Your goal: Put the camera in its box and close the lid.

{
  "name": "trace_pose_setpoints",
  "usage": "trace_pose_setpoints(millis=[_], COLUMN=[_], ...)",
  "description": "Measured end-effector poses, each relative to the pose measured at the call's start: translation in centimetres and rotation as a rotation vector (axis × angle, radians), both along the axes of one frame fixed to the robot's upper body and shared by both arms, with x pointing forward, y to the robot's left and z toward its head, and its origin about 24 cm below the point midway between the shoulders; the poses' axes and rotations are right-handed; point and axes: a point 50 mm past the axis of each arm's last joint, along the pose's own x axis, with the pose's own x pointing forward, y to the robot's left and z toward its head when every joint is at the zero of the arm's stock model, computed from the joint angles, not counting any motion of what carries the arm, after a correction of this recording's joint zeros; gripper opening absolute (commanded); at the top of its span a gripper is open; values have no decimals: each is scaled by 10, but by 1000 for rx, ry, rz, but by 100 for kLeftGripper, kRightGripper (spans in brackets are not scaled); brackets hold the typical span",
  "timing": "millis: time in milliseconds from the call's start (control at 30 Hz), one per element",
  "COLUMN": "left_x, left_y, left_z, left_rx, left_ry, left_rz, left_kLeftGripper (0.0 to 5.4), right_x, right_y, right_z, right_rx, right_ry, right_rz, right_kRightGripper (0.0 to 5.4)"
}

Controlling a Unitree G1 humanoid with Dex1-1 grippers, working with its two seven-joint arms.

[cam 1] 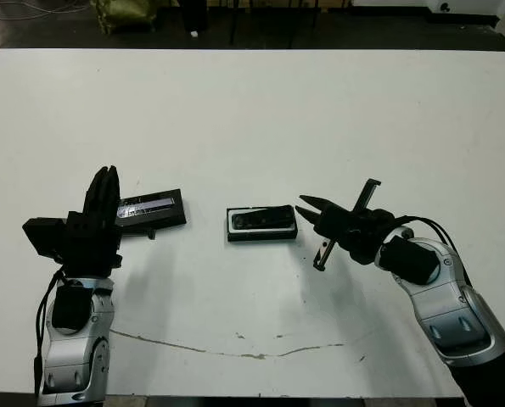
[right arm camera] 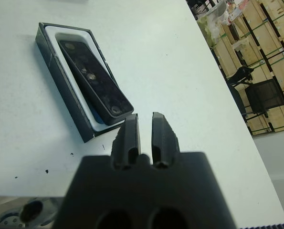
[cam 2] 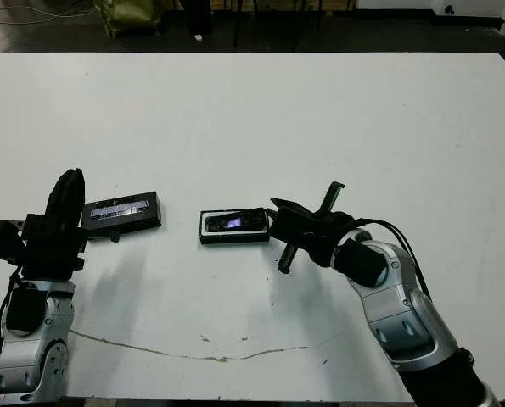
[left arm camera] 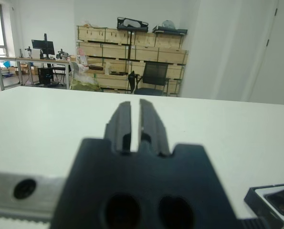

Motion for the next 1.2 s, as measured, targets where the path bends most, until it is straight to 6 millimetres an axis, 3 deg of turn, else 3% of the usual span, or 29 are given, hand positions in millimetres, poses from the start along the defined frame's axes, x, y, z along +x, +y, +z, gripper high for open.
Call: trace_pose_setpoints(millis=[1200], left_x=[0], left_y=[0], left_z=[0], left_rx=[2], left_ry=[-3], left_rz=[3], left_kLeftGripper=[0], right_x=[0], right_y=[4], right_z=[-11], right_rx=[-57], right_ry=[88], right_rz=[7], right_kRightGripper=[2])
